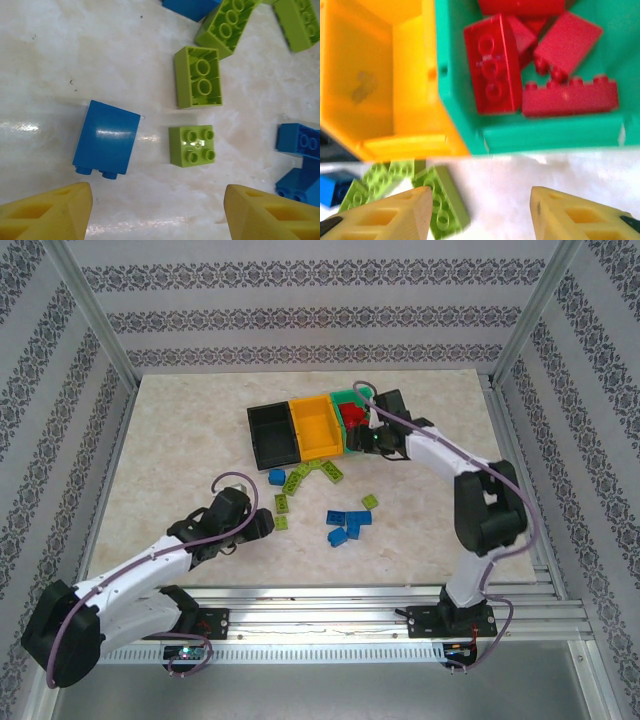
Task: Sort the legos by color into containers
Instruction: Pick up the lego from the middle-left of the table.
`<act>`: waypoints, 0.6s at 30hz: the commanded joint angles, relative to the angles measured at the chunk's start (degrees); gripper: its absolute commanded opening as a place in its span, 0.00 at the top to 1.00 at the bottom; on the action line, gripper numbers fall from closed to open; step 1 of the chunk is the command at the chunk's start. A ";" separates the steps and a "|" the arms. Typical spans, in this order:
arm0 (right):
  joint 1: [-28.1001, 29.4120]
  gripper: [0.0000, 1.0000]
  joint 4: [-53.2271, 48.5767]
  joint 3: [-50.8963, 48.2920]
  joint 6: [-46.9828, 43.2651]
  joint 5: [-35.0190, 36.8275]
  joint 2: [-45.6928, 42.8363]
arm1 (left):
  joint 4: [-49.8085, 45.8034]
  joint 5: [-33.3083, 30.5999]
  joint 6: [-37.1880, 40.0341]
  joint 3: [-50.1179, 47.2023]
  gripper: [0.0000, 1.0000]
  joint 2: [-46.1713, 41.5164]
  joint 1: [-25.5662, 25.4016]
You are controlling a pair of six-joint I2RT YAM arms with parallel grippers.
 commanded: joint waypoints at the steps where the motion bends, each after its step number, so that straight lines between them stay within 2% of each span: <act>1: 0.51 0.46 3.41 -7.55 -1.19 -0.82 -7.76 | -2.04 -0.63 2.11 1.97 0.30 3.46 1.59; 8: 0.54 0.46 3.95 -22.78 -1.48 -0.28 -20.66 | -7.11 -1.96 7.80 8.17 0.30 12.32 5.06; 18: 0.05 0.45 7.26 -36.78 0.67 1.35 -29.26 | -7.86 0.90 12.44 14.22 0.36 23.96 7.08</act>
